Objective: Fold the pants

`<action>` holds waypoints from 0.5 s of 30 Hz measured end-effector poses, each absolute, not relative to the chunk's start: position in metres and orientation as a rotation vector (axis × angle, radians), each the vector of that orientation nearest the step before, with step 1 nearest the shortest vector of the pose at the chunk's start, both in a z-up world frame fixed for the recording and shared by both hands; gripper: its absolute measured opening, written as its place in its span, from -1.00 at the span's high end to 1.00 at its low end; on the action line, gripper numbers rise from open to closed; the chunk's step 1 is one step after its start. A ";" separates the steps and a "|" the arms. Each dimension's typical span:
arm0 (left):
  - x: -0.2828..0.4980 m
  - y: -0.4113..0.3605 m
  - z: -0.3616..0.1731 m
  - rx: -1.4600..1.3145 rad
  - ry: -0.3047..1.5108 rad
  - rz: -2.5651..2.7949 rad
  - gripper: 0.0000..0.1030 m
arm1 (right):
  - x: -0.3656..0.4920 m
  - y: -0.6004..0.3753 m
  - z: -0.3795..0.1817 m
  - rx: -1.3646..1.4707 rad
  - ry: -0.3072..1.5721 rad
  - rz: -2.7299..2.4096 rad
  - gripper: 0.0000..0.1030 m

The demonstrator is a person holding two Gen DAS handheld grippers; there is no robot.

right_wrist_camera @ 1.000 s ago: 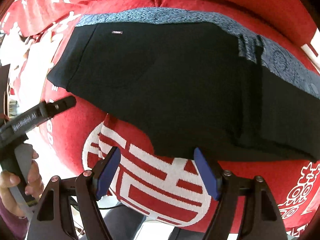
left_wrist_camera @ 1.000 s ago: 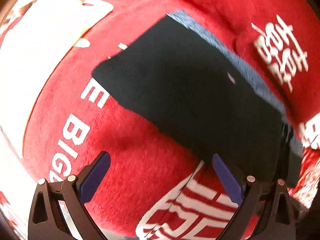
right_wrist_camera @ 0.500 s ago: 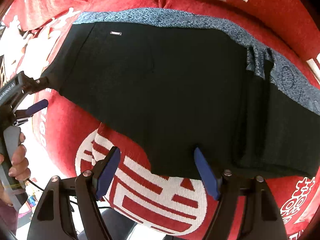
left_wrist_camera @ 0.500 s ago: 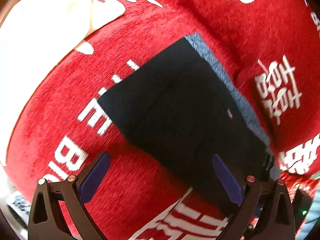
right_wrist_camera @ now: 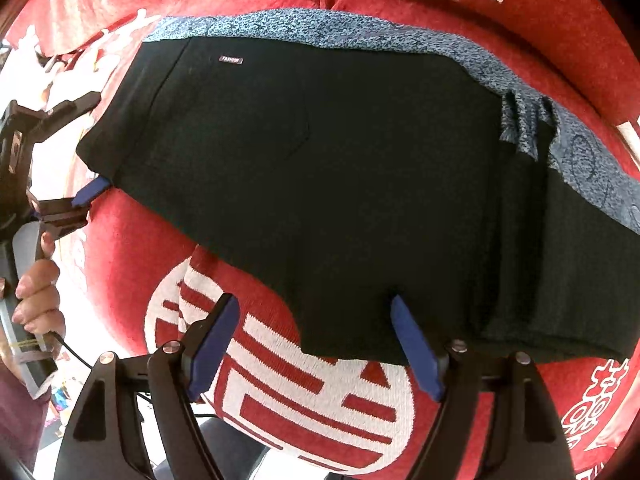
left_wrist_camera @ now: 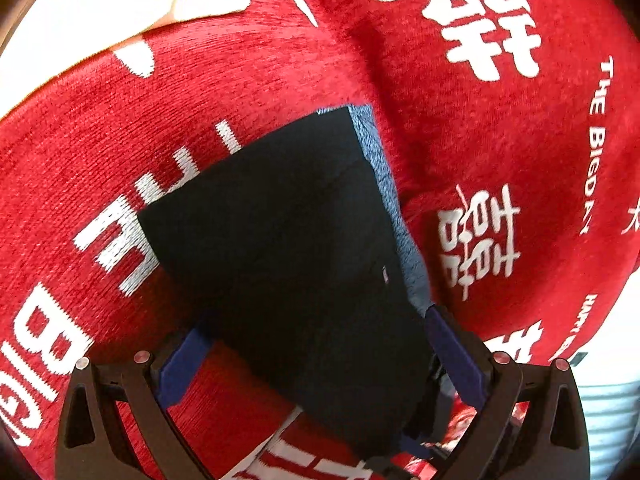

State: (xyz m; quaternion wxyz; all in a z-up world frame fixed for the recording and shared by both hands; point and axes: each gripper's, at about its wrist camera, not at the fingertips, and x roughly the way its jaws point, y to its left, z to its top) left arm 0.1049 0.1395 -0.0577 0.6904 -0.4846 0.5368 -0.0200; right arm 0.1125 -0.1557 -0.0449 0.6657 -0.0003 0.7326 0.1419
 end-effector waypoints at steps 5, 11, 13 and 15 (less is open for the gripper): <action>0.112 0.132 -0.039 -1.092 1.139 -0.101 -0.98 | 0.111 -0.153 -0.046 -0.011 1.651 0.328 -0.63; 0.127 0.121 -0.049 -0.983 1.221 -0.085 -0.98 | 0.110 -0.151 -0.048 -0.015 1.651 0.331 -0.63; 0.126 0.127 -0.062 -1.020 1.239 -0.051 -0.98 | 0.109 -0.152 -0.047 -0.010 1.651 0.333 -0.63; 0.127 0.128 -0.058 -1.016 1.227 -0.040 -0.98 | 0.110 -0.153 -0.046 -0.001 1.653 0.340 -0.63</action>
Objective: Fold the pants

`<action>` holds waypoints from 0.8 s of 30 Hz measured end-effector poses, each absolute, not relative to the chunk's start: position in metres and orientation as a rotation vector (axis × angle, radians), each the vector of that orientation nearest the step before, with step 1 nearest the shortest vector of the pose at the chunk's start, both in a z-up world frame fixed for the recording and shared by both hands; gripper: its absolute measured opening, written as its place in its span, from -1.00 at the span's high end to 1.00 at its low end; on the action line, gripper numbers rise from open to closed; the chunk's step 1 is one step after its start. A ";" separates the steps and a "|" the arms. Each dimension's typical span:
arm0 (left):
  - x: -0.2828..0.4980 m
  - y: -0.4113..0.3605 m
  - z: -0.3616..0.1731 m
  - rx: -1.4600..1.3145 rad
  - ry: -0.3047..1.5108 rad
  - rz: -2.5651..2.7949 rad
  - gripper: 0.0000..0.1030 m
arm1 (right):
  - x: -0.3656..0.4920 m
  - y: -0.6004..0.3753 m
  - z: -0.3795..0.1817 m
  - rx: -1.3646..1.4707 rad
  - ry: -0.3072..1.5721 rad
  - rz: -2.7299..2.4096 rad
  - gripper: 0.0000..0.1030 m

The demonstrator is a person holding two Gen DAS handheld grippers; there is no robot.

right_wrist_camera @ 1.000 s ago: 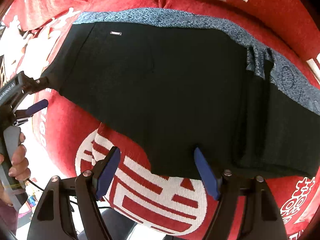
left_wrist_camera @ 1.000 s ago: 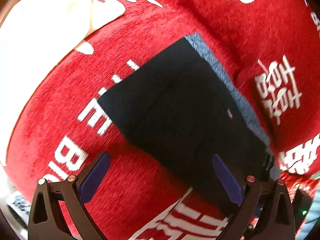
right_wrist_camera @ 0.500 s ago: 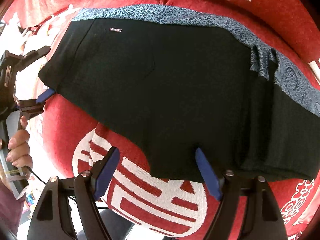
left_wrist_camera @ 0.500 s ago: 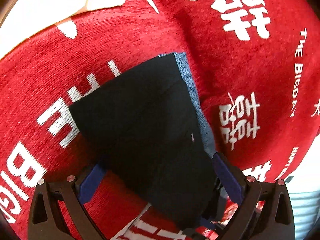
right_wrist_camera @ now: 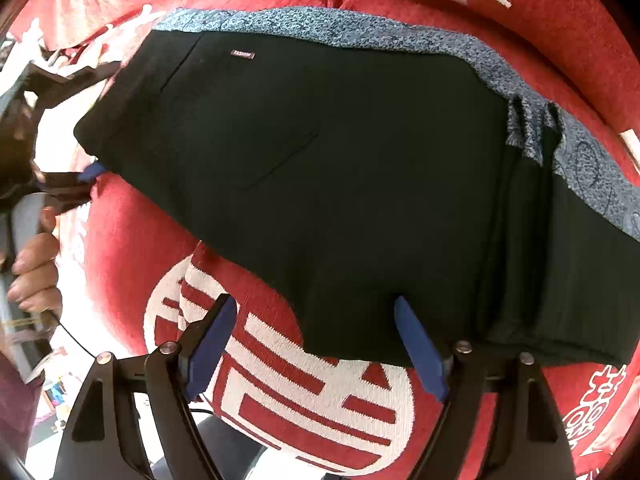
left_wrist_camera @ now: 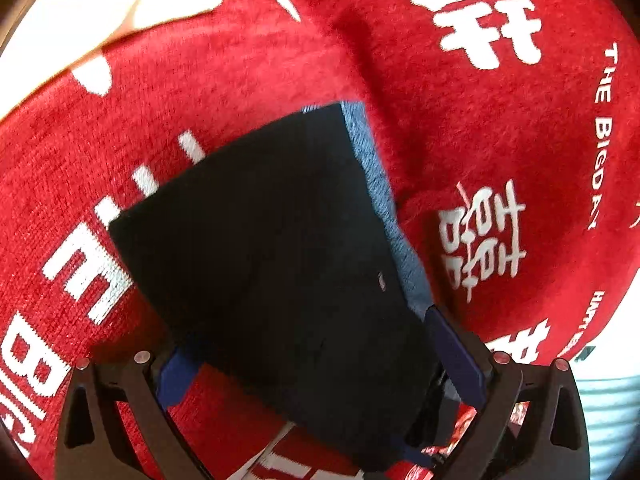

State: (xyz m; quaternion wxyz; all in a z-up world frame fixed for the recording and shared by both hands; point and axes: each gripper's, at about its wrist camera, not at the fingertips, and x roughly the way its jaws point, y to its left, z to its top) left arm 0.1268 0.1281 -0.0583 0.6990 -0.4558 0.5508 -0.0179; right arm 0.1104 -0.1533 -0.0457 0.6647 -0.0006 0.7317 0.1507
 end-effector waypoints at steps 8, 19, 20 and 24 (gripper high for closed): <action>0.129 0.084 -0.028 -0.466 1.260 0.062 0.23 | 0.137 -0.167 -0.018 0.058 1.593 0.361 -0.63; 0.108 0.024 -0.011 0.023 1.147 0.011 0.23 | 0.243 -0.092 0.020 0.116 1.603 0.593 -0.70; 0.106 0.021 -0.009 0.053 1.136 0.006 0.23 | 0.250 -0.076 0.020 0.113 1.619 0.635 -0.70; 0.099 0.005 -0.007 0.165 1.100 -0.012 0.23 | 0.268 -0.008 0.017 0.004 1.674 0.767 -0.74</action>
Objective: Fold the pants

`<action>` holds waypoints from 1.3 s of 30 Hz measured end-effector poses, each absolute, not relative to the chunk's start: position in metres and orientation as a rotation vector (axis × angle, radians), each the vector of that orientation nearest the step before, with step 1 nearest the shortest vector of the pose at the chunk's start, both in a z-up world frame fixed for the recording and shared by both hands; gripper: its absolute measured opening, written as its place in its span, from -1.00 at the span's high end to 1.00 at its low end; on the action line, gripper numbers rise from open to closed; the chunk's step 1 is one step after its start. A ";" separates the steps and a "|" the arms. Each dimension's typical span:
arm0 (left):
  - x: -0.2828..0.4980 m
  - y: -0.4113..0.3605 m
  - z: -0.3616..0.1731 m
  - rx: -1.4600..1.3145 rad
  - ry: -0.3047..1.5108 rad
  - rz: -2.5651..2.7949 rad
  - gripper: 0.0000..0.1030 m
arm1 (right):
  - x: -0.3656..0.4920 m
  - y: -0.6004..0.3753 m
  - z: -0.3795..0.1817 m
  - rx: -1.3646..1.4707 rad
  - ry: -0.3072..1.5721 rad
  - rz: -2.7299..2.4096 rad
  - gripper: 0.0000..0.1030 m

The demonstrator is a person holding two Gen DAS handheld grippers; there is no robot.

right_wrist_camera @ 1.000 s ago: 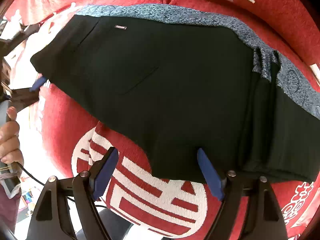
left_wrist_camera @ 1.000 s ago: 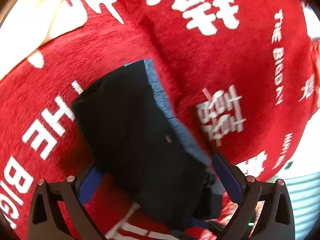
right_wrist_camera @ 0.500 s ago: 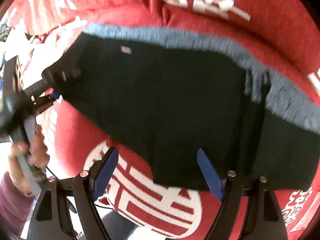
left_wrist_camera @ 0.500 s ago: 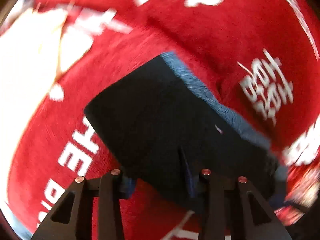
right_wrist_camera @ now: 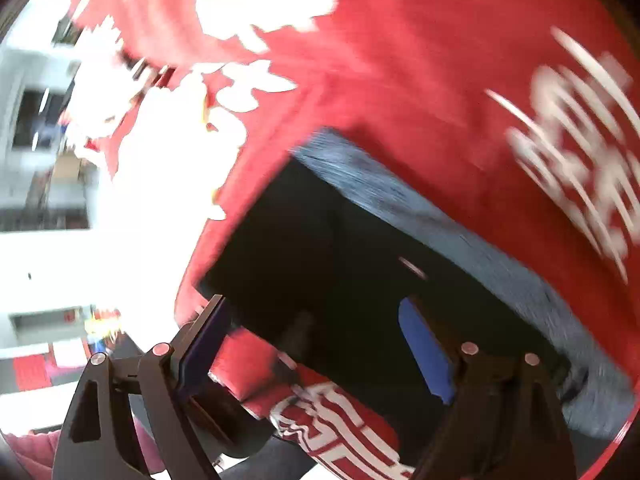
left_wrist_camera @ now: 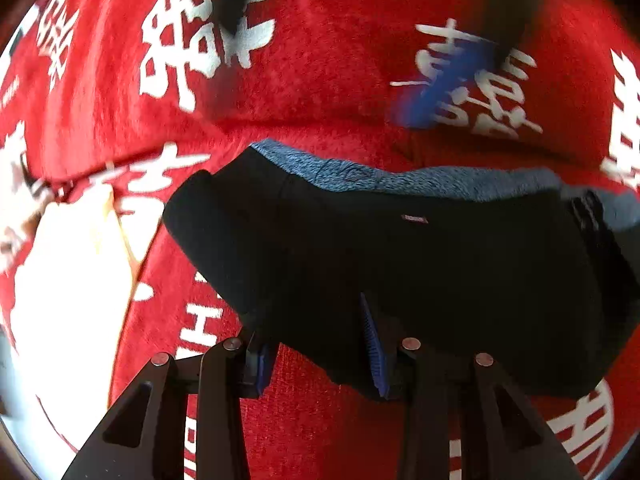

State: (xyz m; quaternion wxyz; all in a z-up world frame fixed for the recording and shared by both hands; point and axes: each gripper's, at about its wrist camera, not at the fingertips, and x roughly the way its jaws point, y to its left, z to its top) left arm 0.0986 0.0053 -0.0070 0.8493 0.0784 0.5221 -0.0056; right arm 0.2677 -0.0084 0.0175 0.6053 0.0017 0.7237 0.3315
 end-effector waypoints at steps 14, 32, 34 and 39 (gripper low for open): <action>0.099 -0.005 -0.009 0.199 1.105 -0.023 0.23 | 0.250 0.080 -0.045 -0.490 1.881 0.751 0.16; 0.082 -0.130 0.101 0.260 0.956 -0.300 0.23 | 0.219 -0.185 0.057 0.446 1.527 0.850 0.66; 0.081 -0.156 0.109 0.265 0.947 -0.345 0.23 | 0.204 -0.232 0.067 0.530 1.469 0.819 0.66; 0.065 -0.241 0.117 0.341 0.909 -0.486 0.23 | 0.168 -0.334 0.076 0.635 1.367 0.734 0.60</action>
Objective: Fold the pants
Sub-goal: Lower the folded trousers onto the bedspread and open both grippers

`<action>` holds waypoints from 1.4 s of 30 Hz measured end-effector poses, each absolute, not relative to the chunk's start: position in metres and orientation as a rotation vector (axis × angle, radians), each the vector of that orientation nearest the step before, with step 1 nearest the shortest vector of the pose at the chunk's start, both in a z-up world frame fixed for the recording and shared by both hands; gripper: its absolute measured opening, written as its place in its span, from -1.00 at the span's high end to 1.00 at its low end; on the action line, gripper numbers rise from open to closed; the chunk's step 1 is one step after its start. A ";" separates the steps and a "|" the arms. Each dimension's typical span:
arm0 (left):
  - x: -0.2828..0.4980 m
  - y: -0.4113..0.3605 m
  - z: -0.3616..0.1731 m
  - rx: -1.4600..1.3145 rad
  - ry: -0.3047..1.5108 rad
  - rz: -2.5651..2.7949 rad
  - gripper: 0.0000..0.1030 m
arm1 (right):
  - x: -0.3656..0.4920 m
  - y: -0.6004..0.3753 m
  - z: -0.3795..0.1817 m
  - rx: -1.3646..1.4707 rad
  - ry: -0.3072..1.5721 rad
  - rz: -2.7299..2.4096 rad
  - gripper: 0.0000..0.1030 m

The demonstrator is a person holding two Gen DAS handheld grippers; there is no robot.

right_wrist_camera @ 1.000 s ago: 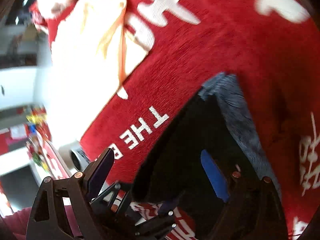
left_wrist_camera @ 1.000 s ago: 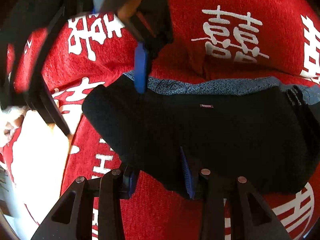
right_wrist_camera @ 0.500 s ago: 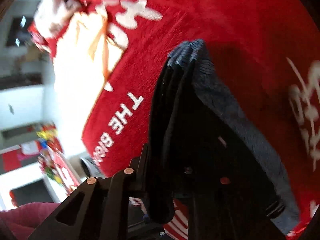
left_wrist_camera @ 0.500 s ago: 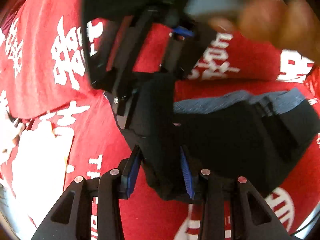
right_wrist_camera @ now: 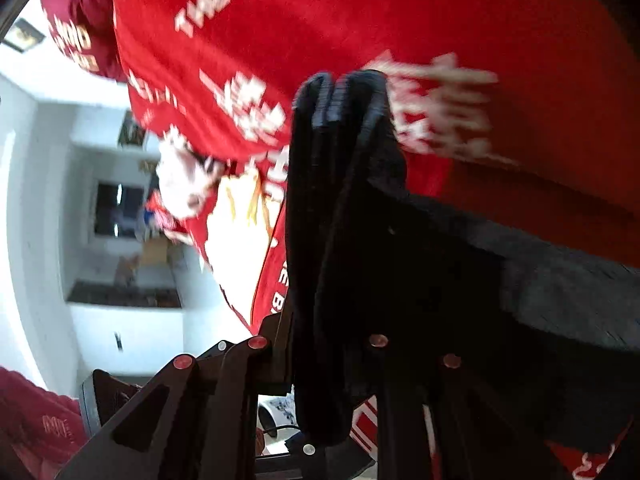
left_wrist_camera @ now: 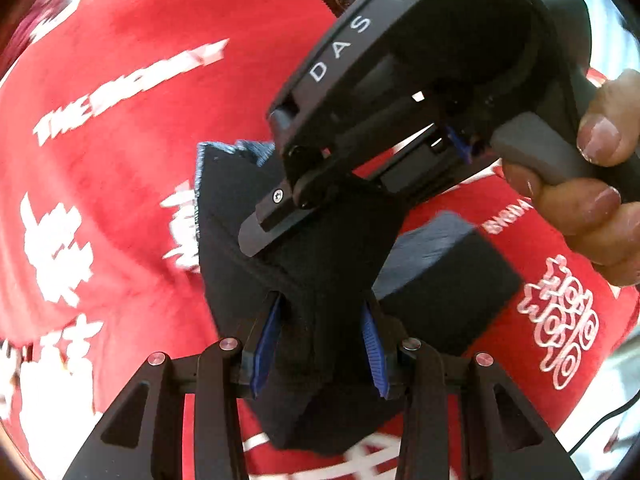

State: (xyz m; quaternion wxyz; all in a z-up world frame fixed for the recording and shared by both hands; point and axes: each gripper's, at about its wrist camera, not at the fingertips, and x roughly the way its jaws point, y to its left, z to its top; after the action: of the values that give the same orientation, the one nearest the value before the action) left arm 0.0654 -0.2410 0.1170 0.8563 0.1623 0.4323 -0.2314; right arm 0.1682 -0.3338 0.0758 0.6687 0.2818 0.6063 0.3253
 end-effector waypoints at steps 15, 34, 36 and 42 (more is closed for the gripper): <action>0.030 -0.393 0.031 0.493 1.056 -0.681 0.23 | 0.111 -0.522 -0.017 0.863 1.394 0.454 0.60; 0.067 -0.275 0.032 0.346 1.251 -0.361 -0.35 | 0.072 -0.497 -0.006 0.556 1.421 0.211 0.32; 0.076 -0.253 0.025 0.307 1.295 -0.303 -0.35 | 0.069 -0.497 -0.001 0.553 1.425 0.161 0.30; 0.078 -0.239 0.018 0.220 1.345 -0.297 -0.35 | 0.056 -0.499 0.008 0.469 1.465 0.005 -0.05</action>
State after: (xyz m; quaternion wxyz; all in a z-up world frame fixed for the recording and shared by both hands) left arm 0.0784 -0.2394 0.0178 0.7666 0.1015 0.6192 -0.1367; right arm 0.0557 -0.4992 0.0082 0.7185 0.2122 0.6623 0.0021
